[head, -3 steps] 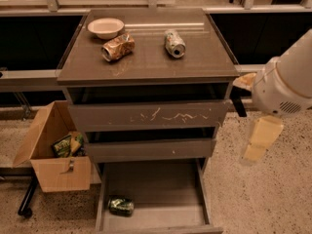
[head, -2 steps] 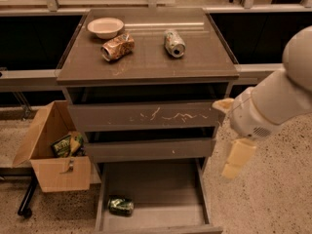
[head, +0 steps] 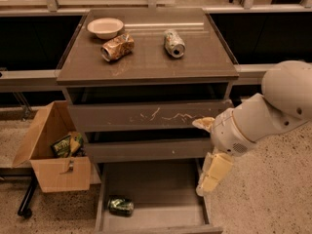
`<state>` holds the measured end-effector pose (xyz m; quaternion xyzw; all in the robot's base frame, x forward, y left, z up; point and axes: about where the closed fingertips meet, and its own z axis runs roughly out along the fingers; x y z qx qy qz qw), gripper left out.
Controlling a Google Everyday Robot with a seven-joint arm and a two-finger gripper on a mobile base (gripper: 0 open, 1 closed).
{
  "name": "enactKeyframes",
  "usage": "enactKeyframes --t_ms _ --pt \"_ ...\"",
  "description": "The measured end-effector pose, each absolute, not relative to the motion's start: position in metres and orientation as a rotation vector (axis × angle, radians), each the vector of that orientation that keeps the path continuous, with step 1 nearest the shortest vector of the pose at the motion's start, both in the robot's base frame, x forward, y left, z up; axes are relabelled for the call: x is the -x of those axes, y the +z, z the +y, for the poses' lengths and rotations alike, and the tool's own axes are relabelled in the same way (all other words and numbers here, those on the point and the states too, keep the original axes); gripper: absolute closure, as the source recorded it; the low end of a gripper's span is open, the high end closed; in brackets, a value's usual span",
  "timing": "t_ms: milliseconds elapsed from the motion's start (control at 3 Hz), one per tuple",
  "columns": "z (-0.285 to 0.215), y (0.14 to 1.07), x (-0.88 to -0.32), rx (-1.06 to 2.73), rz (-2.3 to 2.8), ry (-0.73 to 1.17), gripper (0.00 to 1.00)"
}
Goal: Pick green can from bottom drawer and place on counter
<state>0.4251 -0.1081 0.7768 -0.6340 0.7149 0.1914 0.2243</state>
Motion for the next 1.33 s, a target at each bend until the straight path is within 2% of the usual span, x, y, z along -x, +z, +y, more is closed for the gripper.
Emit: enactKeyframes --t_ms 333,667,1333 --pt "-0.108 0.777 -0.425 1.749 1.973 0.528 0.0" --pt "-0.112 0.725 -0.434 1.829 1.967 0.48 0.0" --pt "-0.119 0.535 -0.453 1.981 2.012 0.474 0.0"
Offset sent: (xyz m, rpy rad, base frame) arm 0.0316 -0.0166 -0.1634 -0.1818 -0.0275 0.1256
